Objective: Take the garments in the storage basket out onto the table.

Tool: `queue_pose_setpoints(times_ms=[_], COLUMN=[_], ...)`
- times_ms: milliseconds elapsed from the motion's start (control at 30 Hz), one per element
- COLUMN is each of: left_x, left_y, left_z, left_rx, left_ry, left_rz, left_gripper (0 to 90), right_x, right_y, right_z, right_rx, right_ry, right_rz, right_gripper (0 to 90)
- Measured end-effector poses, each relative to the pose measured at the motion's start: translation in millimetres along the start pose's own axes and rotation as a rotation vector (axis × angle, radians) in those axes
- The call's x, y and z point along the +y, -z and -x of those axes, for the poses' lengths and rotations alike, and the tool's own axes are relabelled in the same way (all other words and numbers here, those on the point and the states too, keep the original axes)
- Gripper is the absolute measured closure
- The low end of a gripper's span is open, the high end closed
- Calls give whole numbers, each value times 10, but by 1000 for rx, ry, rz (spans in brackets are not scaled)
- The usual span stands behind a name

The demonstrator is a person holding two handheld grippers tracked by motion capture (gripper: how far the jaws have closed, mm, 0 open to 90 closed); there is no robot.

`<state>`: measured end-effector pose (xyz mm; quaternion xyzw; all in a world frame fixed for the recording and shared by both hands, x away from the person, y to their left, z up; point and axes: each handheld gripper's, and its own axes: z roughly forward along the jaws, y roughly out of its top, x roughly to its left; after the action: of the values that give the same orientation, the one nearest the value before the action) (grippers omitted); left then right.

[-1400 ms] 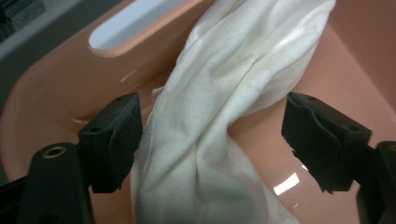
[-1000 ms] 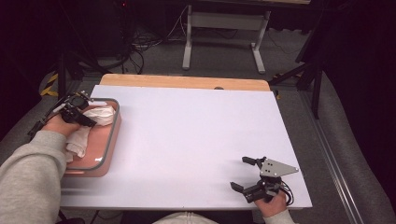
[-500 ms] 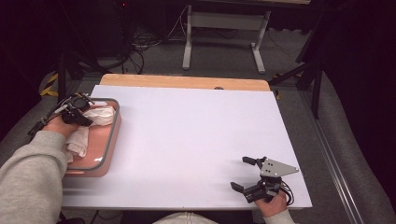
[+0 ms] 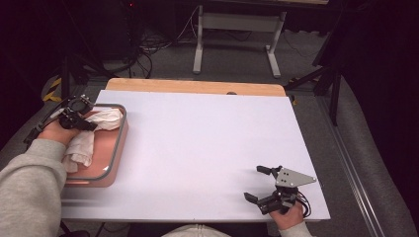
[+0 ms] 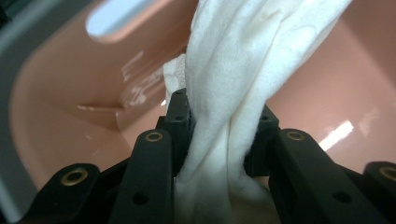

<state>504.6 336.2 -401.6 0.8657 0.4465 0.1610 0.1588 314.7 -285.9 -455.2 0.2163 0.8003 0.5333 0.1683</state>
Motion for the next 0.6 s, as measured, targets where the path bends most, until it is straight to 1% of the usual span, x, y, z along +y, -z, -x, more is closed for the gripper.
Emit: queue_pose_setpoints(times_ms=[33,100,167,267,367,533,600], left_x=[-7,-19,-27,-44,-63,-88,-98], left_y=[52,133,204,285,353,469,528], left_z=[6,32,64,101,115,132,146], left_rx=[-5,-6,4,11,16,14,9], left_ry=[-10,-21,-33,-44,-50,-39,-31], left_rz=[31,75,107,136,170,227,258], left_gripper=[696,698,700,702,704,706,707], right_x=[1,1,1,1,1,1,1], right_y=[0,0,-3,-7,-8,-8,-7], right_z=[-1,-2,-2,-3,-3,-3,-2], right_rx=[0,0,1,2,2,2,2], right_ry=[1,1,0,1,1,2,1], right_rz=[0,0,-1,-2,-3,-2,-3], right_gripper=[7,8,8,8,8,8,8])
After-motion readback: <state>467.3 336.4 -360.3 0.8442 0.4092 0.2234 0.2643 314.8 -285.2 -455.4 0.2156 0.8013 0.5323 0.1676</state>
